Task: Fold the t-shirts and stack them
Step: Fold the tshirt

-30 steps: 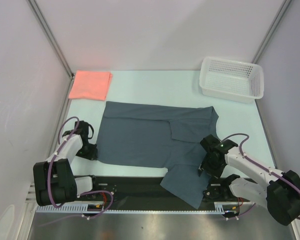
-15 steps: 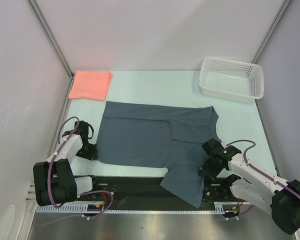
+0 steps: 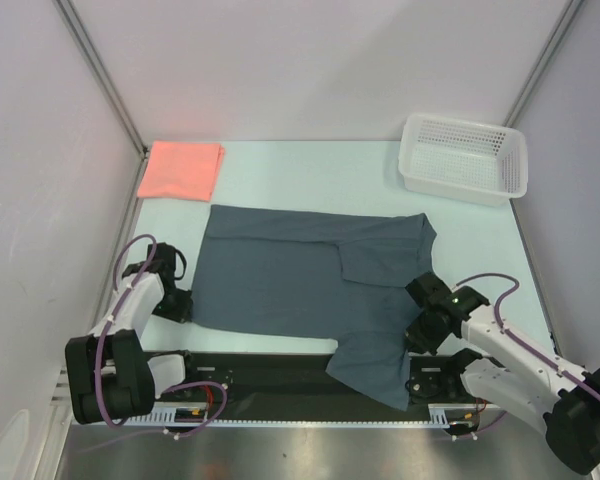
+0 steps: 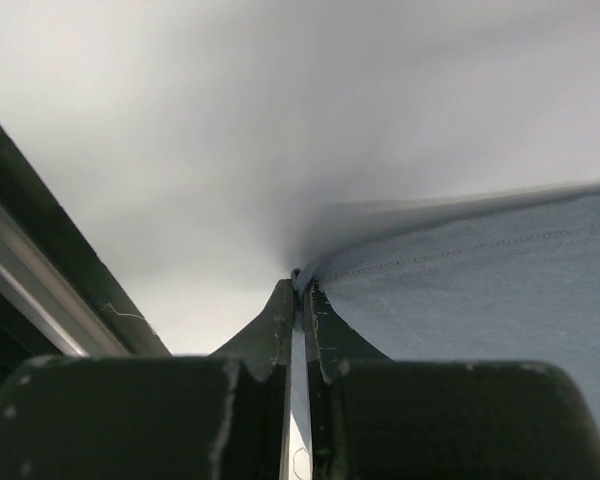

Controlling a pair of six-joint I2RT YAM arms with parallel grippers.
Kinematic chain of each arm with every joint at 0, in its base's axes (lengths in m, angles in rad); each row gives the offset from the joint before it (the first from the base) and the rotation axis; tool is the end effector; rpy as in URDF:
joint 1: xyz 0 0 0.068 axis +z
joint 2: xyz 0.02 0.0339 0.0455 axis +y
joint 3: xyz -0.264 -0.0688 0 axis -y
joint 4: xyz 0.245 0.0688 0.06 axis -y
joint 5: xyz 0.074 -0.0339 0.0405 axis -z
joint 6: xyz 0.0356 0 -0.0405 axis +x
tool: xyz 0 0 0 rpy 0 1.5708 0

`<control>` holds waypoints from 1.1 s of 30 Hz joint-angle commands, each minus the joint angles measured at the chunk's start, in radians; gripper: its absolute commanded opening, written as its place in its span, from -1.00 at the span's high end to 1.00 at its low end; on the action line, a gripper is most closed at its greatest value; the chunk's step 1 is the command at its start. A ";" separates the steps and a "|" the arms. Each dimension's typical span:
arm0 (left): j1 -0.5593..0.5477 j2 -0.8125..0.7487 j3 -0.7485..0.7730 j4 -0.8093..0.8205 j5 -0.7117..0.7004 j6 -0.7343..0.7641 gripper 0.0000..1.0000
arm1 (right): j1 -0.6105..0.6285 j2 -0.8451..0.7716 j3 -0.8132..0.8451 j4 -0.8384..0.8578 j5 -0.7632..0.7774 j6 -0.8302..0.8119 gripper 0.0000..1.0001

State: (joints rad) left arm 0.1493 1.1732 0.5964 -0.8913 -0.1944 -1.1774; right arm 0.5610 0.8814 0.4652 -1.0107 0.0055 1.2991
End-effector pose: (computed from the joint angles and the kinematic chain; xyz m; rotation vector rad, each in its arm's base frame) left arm 0.1641 0.0316 0.1652 -1.8292 2.3167 0.1760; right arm 0.0984 0.0616 0.1646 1.0995 2.8411 0.1710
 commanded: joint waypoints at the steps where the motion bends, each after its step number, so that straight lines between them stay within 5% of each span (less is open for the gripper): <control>1: 0.013 -0.029 0.023 -0.051 -0.079 0.027 0.99 | -0.028 0.030 0.105 -0.062 0.077 -0.079 1.00; 8: -0.011 0.006 0.114 -0.054 -0.117 0.163 1.00 | -0.258 0.106 0.276 0.017 0.059 -0.485 1.00; 15: -0.082 0.109 0.273 -0.040 -0.135 0.268 1.00 | -0.403 0.283 0.434 0.153 -0.088 -0.723 1.00; 33: -0.137 0.531 0.667 0.017 -0.076 0.407 0.99 | -0.526 0.665 0.701 0.215 -0.180 -0.840 1.00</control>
State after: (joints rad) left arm 0.0185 1.6558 1.1774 -0.8871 -0.2531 -0.8154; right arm 0.0471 1.5265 1.1049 -0.8139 -0.1749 0.4923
